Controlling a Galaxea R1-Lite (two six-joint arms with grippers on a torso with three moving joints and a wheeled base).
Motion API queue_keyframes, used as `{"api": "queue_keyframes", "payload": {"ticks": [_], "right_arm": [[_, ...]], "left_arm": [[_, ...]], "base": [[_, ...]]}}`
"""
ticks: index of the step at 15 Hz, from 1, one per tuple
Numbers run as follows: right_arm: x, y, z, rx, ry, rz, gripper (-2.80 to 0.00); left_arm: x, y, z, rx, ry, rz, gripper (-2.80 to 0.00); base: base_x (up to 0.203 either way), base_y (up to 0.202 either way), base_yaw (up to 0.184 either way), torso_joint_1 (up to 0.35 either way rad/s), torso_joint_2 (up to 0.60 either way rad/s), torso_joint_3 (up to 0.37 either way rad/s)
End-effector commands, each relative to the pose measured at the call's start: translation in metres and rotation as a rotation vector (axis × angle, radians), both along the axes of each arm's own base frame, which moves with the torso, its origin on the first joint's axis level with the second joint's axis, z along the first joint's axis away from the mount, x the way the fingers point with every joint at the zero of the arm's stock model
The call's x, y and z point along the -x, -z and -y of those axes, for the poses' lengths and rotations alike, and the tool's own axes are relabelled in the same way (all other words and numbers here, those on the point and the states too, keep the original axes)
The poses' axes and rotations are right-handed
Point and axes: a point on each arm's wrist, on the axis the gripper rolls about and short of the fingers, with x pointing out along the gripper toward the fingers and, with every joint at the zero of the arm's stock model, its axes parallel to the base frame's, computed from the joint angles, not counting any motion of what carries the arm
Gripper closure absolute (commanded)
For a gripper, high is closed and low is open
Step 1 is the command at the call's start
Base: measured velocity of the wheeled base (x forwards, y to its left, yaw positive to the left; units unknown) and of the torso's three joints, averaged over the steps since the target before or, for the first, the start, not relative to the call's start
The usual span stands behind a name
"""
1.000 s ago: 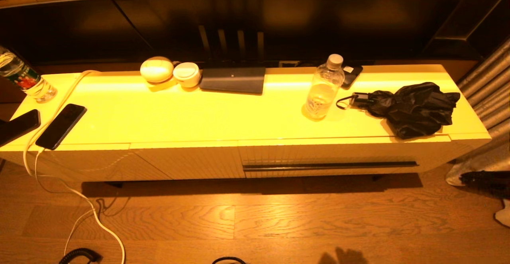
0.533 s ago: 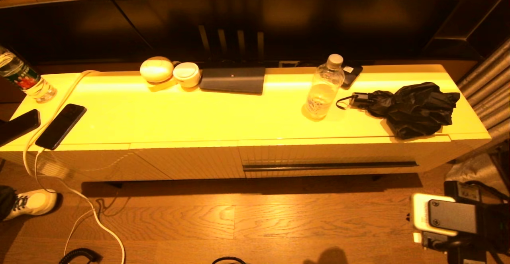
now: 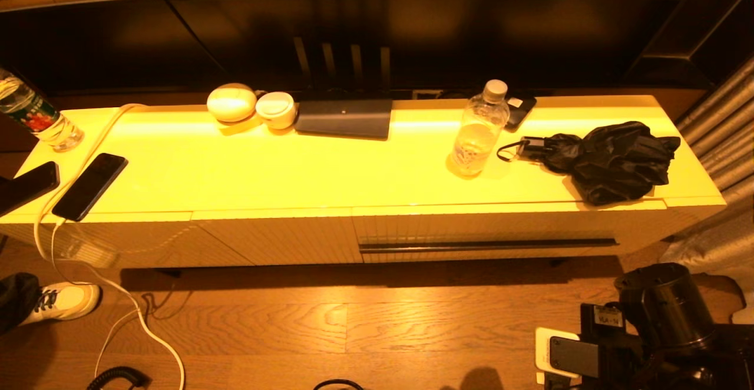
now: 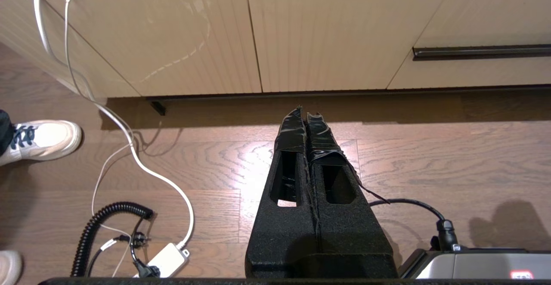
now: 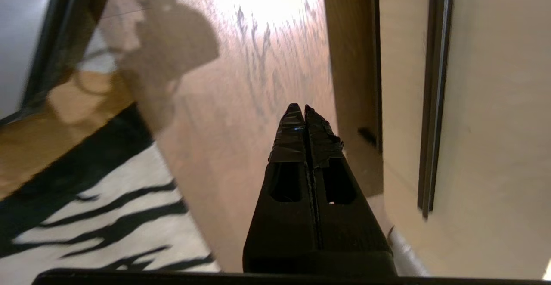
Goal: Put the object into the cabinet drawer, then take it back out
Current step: Open the drawer
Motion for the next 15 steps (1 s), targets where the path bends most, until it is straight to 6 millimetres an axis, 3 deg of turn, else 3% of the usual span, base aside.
{"api": "queue_keyframes", "payload": {"ticks": [1,8,15], "right_arm": [[-0.01,0.027,-0.002,0.03,-0.015,0.008,0.0],[-0.024,0.048,0.003,0.073,-0.023,0.018,0.0],[-0.025,0.055,0.006,0.082,-0.054,-0.009,0.0]], "left_arm": [[0.0,0.0,0.0,0.0,-0.001,-0.001,0.0],[0.0,0.0,0.0,0.0,-0.001,-0.001,0.0],[0.0,0.0,0.0,0.0,-0.001,-0.001,0.0]], "base": [[0.0,0.0,0.0,0.0,0.0,0.0],[0.0,0.0,0.0,0.0,0.0,0.0],[0.0,0.0,0.0,0.0,0.0,0.0]]}}
